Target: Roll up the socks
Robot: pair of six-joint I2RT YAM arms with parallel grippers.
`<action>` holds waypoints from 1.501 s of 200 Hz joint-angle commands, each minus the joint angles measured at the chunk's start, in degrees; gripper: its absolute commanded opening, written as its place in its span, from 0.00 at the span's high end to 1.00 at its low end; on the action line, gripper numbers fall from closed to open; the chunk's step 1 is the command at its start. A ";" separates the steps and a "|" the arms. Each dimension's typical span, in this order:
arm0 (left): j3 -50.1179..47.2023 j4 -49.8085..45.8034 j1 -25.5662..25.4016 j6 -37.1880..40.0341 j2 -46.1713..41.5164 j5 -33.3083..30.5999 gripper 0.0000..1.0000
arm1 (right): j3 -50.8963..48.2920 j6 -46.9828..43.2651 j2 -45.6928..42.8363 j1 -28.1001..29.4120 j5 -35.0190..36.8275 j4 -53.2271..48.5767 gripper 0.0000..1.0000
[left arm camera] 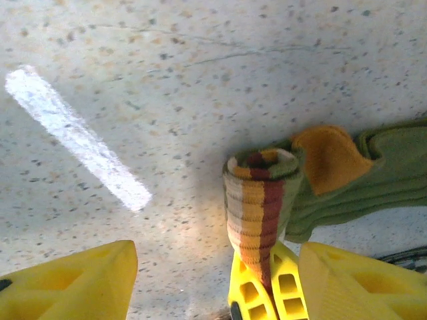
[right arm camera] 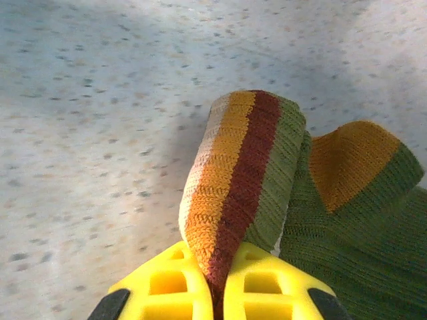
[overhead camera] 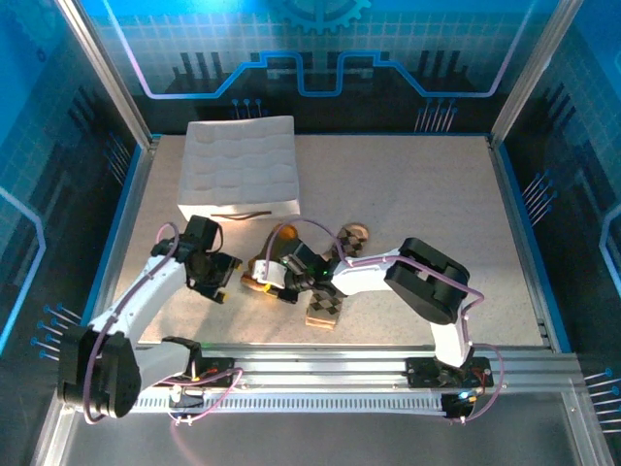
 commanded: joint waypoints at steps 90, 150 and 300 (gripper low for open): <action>-10.17 15.88 -8.78 -10.59 -1.73 4.50 0.36 | 2.70 22.42 8.61 -7.59 -26.20 -11.67 1.00; -8.16 18.33 -11.41 -9.08 6.90 -0.27 0.51 | 3.31 26.10 11.73 -9.18 -27.89 -13.27 1.00; 3.38 -1.75 -11.68 -4.38 26.26 -0.66 0.94 | -12.92 -17.63 -15.08 5.36 13.78 7.88 0.40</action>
